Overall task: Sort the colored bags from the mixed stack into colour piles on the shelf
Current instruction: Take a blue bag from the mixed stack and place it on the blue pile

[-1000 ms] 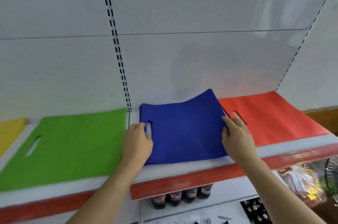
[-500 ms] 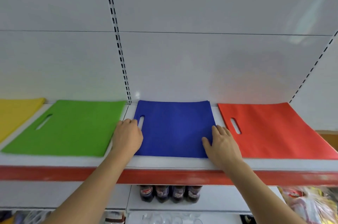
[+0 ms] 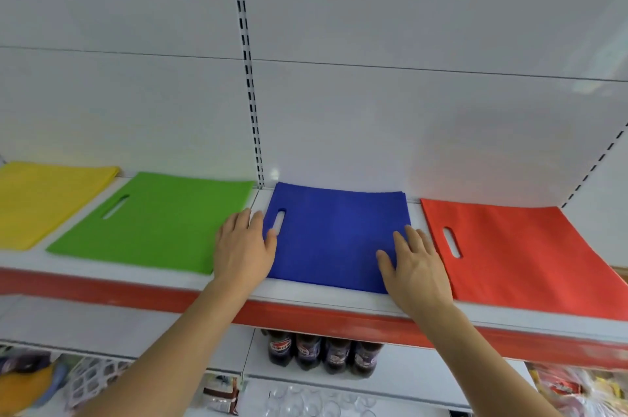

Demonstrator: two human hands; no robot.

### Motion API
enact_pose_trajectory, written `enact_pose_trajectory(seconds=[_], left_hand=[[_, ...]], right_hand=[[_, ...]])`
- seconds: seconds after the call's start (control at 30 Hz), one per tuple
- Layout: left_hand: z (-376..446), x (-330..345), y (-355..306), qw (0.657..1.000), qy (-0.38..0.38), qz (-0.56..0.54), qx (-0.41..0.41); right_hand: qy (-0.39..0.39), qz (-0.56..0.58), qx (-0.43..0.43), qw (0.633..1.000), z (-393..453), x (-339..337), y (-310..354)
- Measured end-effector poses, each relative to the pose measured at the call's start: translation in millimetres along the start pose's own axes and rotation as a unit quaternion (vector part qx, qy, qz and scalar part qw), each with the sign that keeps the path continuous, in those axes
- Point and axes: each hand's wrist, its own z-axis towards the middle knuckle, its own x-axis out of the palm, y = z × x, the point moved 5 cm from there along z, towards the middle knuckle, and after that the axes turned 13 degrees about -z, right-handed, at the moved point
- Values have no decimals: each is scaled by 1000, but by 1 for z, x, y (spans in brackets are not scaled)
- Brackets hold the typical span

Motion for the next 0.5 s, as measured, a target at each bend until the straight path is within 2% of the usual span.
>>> enact_pose_trajectory(seconds=[0.2, 0.5], left_hand=[[-31, -35, 30, 999, -6, 38, -35], [-79, -114, 132, 993, -40, 60, -92]], right_hand=[[-21, 20, -72, 997, -1, -7, 70], [-62, 4, -200, 978, -25, -48, 223]])
